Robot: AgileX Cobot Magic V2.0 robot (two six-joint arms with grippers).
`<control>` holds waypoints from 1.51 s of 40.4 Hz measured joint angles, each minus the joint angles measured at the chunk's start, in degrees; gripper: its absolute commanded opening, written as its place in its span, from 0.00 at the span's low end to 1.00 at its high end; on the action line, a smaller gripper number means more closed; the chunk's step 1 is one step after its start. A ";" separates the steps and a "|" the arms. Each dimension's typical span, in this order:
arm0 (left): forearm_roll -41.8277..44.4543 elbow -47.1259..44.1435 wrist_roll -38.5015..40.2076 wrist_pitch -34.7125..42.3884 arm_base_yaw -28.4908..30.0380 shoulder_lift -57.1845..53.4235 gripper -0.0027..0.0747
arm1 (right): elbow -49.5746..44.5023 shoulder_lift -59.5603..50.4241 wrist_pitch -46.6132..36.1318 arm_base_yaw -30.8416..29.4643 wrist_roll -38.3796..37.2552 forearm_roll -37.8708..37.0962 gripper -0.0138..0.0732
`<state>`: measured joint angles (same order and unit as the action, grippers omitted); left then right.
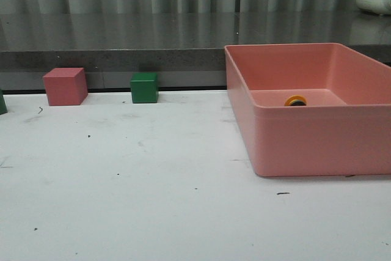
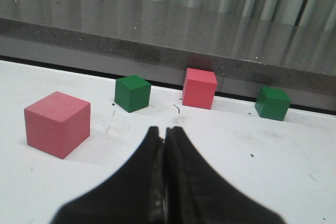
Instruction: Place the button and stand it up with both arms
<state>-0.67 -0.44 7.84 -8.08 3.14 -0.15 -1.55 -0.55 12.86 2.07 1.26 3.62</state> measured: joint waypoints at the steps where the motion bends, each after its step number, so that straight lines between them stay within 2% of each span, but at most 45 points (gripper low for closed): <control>1: 0.00 0.00 0.00 0.00 0.00 0.00 0.01 | 0.00 0.00 0.00 0.00 0.00 0.00 0.09; 44: 0.00 0.00 0.00 0.55 0.00 0.00 0.01 | 0.00 0.00 -1.16 0.00 0.00 0.00 0.09; 54: 0.00 0.00 0.00 4.81 0.00 0.00 0.01 | 0.00 0.00 -4.93 0.00 0.00 0.00 0.09; 61: 0.00 0.00 0.00 15.25 0.00 0.00 0.01 | 0.00 0.00 -14.33 0.00 0.00 0.00 0.09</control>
<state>-0.67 -0.44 7.84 7.17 3.14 -0.15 -1.55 -0.55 -1.47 2.07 1.26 3.62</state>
